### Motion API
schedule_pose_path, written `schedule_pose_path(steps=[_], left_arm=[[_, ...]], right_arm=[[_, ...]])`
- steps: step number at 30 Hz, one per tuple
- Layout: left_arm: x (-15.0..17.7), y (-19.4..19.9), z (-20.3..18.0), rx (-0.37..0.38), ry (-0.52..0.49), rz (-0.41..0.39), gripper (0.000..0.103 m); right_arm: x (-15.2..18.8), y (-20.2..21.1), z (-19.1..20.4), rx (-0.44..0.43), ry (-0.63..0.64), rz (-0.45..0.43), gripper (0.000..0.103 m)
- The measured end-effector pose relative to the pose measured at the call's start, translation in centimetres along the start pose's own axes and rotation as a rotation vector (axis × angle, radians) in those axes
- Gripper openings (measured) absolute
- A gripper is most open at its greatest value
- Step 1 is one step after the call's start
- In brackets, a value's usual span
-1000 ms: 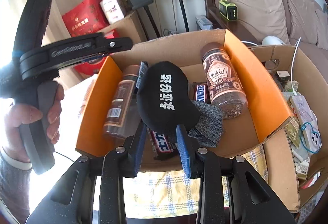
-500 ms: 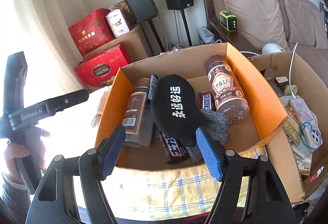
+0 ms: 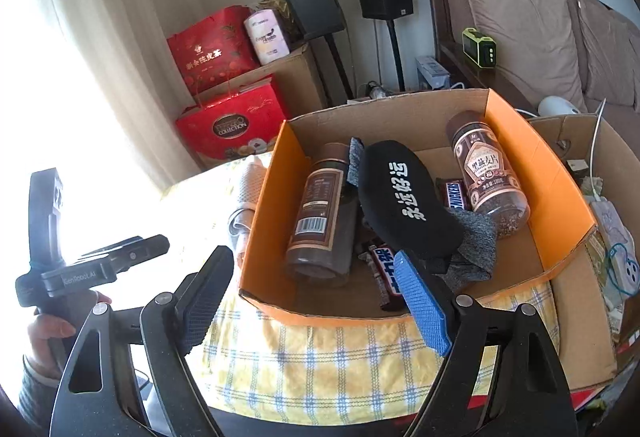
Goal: Organize objects
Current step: 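Withdraw both open tools from the box toward the white mesh bag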
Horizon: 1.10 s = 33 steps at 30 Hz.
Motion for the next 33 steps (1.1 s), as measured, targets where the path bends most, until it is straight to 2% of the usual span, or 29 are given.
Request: schedule_pose_path(steps=[5, 10, 13, 15, 17, 19, 23, 25, 29, 30, 32, 33], left_arm=[[1.9, -1.4, 1.8, -0.002, 0.077, 0.023, 0.102], [3.7, -3.2, 1.5, -0.007, 0.094, 0.023, 0.102], [4.1, -4.4, 0.7, -0.042, 0.058, 0.014, 0.092], [4.4, -5.4, 0.2, -0.073, 0.027, 0.024, 0.082], [4.6, -6.2, -0.1, -0.096, 0.012, 0.026, 0.077], [4.7, -7.0, -0.3, -0.109, 0.011, 0.031, 0.077], [5.2, -8.2, -0.8, -0.078, 0.037, 0.052, 0.077], [5.2, -8.6, -1.1, -0.092, 0.016, 0.037, 0.076], [4.7, -9.3, -1.5, -0.148, -0.042, 0.019, 0.057], [4.6, -9.4, -1.6, -0.149, -0.046, 0.019, 0.046], [4.4, -9.6, -1.8, -0.136, -0.044, 0.028, 0.034], [4.4, -9.7, -2.0, -0.127, -0.043, 0.031, 0.022]], right_arm=[[0.2, 0.3, 1.2, -0.023, -0.010, -0.018, 0.084], [0.5, 0.7, 1.8, -0.037, -0.017, -0.028, 0.084], [0.6, 0.9, 1.7, -0.040, -0.023, -0.029, 0.084], [0.6, 1.0, 1.5, -0.035, -0.023, -0.027, 0.084], [0.6, 1.1, 1.2, -0.031, -0.022, -0.026, 0.084], [0.7, 1.1, 1.0, -0.028, -0.020, -0.026, 0.084], [0.8, 1.1, 0.9, -0.030, -0.021, -0.025, 0.084], [1.0, 1.1, 0.7, -0.030, -0.026, -0.024, 0.084], [1.2, 0.8, 0.5, -0.036, -0.038, -0.016, 0.084], [1.3, 0.8, 0.5, -0.036, -0.037, -0.016, 0.084], [1.4, 0.7, 0.5, -0.035, -0.037, -0.014, 0.084], [1.5, 0.7, 0.5, -0.036, -0.038, -0.012, 0.084]])
Point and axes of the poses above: each gripper's, at about its wrist camera, not at the fingertips, and y roughly against the way its jaws point, z to its left, x to its underside, the point moved 9 cm from there along -y, roughly the way its jaws point, and after that the axes turned 9 degrees about y, right-handed, at the moved point
